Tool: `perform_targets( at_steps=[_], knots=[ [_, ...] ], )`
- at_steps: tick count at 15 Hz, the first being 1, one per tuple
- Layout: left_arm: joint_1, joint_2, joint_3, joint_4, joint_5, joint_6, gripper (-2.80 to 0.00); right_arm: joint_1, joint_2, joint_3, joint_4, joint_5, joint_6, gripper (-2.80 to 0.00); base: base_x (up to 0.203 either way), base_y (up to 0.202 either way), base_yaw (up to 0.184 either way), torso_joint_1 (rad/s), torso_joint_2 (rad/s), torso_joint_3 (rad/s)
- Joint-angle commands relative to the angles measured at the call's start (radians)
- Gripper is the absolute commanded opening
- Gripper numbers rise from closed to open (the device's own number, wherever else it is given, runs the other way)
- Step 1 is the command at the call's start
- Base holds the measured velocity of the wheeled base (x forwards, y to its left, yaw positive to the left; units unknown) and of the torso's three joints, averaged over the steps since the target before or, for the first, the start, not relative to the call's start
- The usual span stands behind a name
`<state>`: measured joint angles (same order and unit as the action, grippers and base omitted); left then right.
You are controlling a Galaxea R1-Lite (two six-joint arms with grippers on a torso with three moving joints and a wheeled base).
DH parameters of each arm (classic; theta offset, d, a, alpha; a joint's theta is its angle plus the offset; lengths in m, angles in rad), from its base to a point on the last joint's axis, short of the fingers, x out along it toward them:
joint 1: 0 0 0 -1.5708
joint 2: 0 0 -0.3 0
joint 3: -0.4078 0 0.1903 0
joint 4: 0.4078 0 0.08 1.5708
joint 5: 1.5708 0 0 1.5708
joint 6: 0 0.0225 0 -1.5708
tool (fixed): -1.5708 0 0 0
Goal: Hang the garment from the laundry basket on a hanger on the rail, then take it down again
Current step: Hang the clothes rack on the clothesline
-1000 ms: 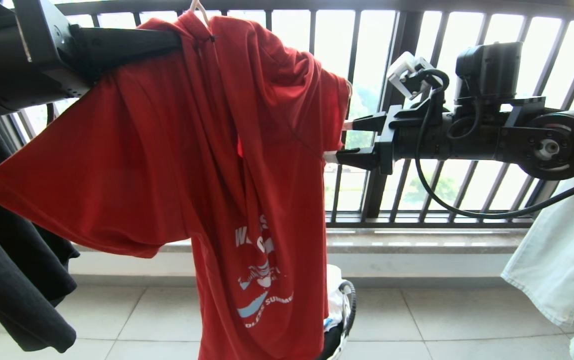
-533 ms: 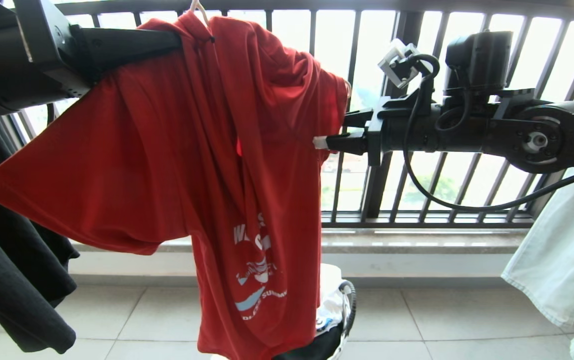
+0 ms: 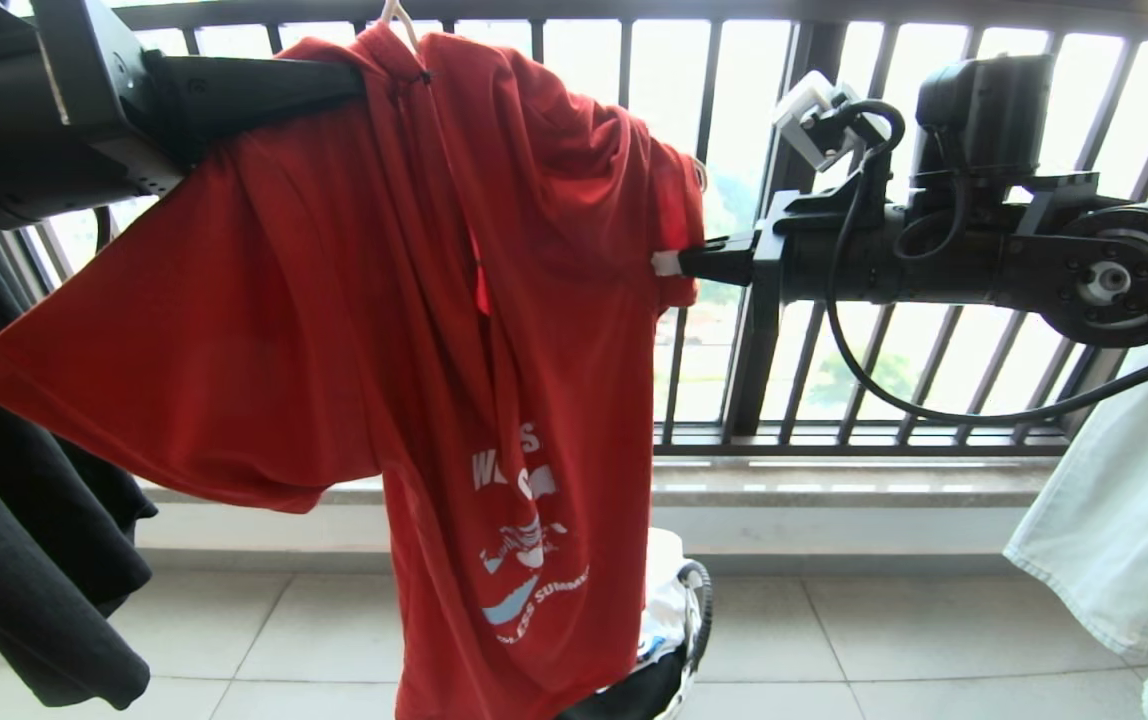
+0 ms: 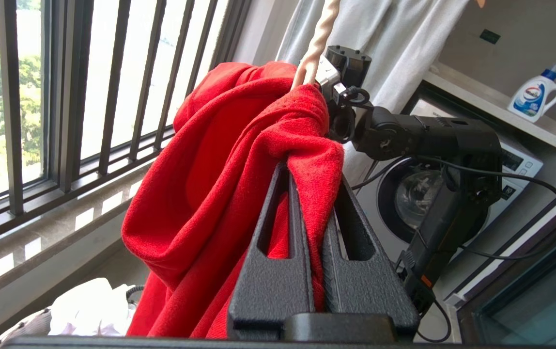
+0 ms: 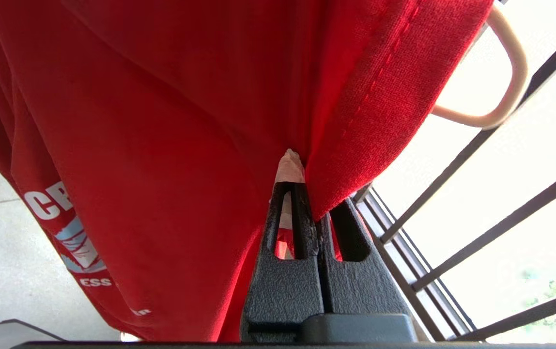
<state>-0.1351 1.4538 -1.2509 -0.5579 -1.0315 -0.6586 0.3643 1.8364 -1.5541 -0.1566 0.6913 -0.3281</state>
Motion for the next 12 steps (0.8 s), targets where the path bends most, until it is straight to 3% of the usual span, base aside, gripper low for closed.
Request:
perform_targets(
  at_steps=[1,12],
  knots=[
    [0.000,0.000,-0.001,-0.004,-0.005,-0.004,-2.80,-0.022,-0.028,0.040,-0.001,-0.002,-0.002,-2.80,0.000,0.000,0.000,0.000,0.00,0.000],
    [0.031,0.005,-0.012,-0.004,-0.002,-0.006,-2.80,-0.044,-0.082,0.152,-0.005,-0.073,-0.006,-2.80,0.000,0.000,0.000,0.000,0.00,0.000]
  ],
)
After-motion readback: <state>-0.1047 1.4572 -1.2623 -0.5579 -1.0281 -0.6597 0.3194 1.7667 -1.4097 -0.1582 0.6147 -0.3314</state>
